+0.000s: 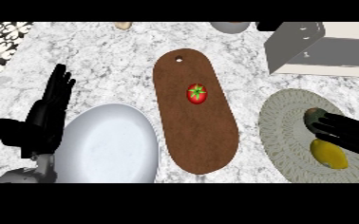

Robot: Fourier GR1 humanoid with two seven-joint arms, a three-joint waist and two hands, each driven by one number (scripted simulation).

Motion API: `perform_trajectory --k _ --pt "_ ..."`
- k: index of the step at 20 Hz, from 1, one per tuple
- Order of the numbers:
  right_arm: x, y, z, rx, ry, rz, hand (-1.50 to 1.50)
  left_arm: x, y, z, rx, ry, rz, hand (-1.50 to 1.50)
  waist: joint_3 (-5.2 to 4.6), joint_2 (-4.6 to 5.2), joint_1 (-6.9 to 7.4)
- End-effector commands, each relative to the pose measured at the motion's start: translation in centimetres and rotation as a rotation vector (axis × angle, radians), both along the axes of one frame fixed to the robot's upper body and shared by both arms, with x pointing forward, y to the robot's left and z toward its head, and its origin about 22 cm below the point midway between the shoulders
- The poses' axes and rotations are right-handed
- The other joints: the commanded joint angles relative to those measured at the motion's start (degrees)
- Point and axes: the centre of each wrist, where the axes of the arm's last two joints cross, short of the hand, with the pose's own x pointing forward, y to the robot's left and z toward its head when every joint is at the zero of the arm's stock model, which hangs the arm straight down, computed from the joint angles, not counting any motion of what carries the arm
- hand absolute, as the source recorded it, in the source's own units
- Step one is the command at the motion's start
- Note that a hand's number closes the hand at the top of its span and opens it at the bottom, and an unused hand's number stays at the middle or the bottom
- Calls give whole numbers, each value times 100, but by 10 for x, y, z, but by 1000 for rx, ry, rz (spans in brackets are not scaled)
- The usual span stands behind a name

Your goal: Pick the lemon from the placemat and place it in the tiered shelf

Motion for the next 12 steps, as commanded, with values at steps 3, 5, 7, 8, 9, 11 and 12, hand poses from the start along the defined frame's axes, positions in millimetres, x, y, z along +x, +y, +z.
perform_trajectory --k 3,5,7,8,9,11,12 --pt "16 0 -16 27 5 73 -150 13 4 -7 -6 7 7 0 -2 4 -16" --pt "19 -5 5 48 22 77 -150 -4 19 8 13 7 10 0 -3 -7 -2" --pt "8 -9 -27 74 10 89 -150 11 -4 11 -10 2 2 0 1 -1 -21" --pt "17 7 -25 66 7 104 -150 12 12 3 -2 -3 1 0 -2 0 -19" --pt "12 14 -40 71 11 109 -150 -11 -6 8 -8 -25 12 0 1 -10 20" --pt "13 -1 -33 67 18 111 -150 -2 -4 0 -3 -4 -6 0 -1 -4 -12" --pt "11 1 -31 49 19 103 -150 12 11 3 -5 -5 8 0 -3 -4 -38"
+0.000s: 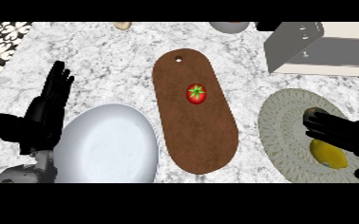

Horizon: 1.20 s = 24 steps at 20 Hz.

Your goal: Pick the lemon from the placemat and place it in the tiered shelf

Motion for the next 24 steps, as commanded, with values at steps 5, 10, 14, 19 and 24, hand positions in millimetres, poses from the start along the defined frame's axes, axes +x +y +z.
perform_trajectory --k 5,10,14,19,24 --pt "7 16 -26 9 28 82 -150 9 -3 -4 -4 0 21 0 -2 0 -15" --pt "15 19 -50 -74 33 142 150 3 -6 -2 3 4 10 0 4 10 37" --pt "4 29 -53 -34 -84 186 150 -10 -3 2 -13 15 1 0 4 -5 1" --pt "6 23 -66 0 17 -504 150 -8 4 -7 1 18 11 0 -14 14 -93" --pt "5 27 -78 17 51 -924 150 -14 6 -11 15 21 17 0 -16 3 -37"
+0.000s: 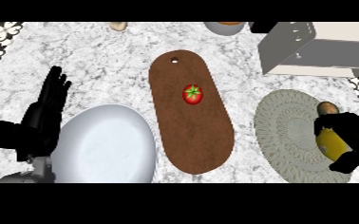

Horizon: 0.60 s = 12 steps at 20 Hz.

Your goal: Pick the lemon from the placemat and place it in the tiered shelf

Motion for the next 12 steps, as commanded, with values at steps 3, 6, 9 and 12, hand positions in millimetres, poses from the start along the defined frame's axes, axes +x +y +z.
perform_trajectory --k 3,6,9,12 --pt "5 32 -15 149 44 -352 150 -2 -1 1 -3 -5 -6 0 176 46 17" --pt "1 54 -10 237 36 -338 150 2 4 4 -2 -3 10 0 177 36 -40" --pt "10 80 23 317 -33 -313 150 15 8 14 1 -4 6 0 175 30 -95" --pt "1 79 49 496 -145 -365 150 -3 7 1 1 24 24 0 174 -13 -145"
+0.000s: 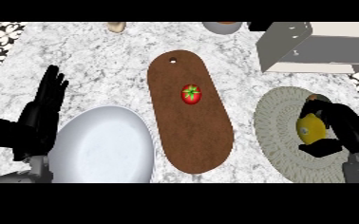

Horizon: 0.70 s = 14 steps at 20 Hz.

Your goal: Pick the lemon from the placemat and place it in the tiered shelf

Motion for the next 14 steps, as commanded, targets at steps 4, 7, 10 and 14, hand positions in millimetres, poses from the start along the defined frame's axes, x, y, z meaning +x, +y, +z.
perform_trajectory --k 4,7,10,14 --pt "-11 18 82 294 -255 -122 150 -1 12 3 0 1 25 0 42 -19 -58" --pt "-33 -10 126 283 -342 -240 150 -1 2 5 7 -6 11 0 53 8 -25" --pt "-55 -5 156 246 -373 -308 150 8 -5 11 0 -8 -14 0 57 41 39" --pt "-48 -26 180 249 -407 -381 150 -3 -5 0 -7 -7 -11 0 61 68 163"
